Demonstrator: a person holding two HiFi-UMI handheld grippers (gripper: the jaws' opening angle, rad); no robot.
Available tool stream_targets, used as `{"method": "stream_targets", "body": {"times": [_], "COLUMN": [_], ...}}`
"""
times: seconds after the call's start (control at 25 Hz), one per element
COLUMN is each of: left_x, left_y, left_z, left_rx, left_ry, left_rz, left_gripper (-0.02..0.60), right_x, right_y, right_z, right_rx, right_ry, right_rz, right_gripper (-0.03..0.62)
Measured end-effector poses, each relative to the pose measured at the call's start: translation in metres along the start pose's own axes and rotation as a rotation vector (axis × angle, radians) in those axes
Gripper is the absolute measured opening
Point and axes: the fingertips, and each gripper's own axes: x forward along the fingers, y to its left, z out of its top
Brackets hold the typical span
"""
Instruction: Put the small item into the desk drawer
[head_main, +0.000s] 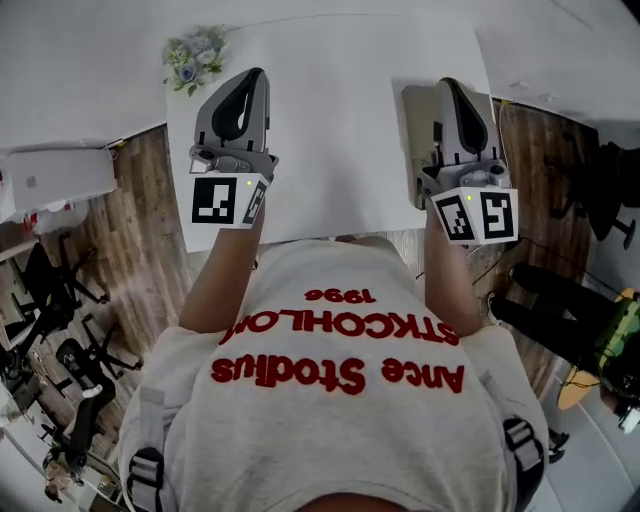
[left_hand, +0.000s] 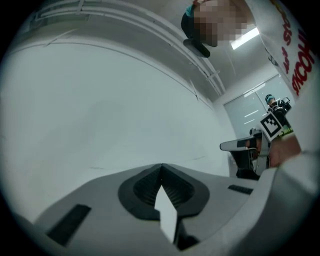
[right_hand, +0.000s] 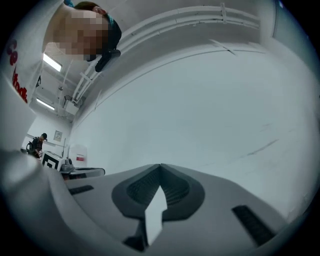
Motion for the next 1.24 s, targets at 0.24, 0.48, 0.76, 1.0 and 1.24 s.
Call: {"method": "stream_targets", "body": {"times": [0.24,0.48,0.76,1.0,1.24], "left_x": [-0.021,-0.035,-0.034,-0.045,-0.044], "left_y": [0.03,0.046,0.051,0.062,0.065], "left_z": [0.006,0.009,0.009,0.007,0.004], "left_rx": [0.018,0.011,0.011,0.005,0.001], "left_ry": [-0.004,-0.021,-0.02,-0.03,-0.029], "left_rz": [0.112,0.145,0.156,0.161,0.168], "left_gripper": [0.006,0.006,0.008,0.006,0.006], "right_x": [0.029,0.037,0.037,0.038,0.041], "right_y": [0.021,0.037,0.029,0.045,0.045], "right_z": [-0.004,-0.003,-0.004,-0.005,-0.006], "right_rx": [-0.004,-0.026,-0.029,-0.039,-0.04], "right_ry": [0.004,0.01,0.009,0.003,0.0], "right_rz": [0.094,0.112,0.095,0.091,0.088], "right_gripper": [0.005,0.005,0.005,0.005,0.005]}}
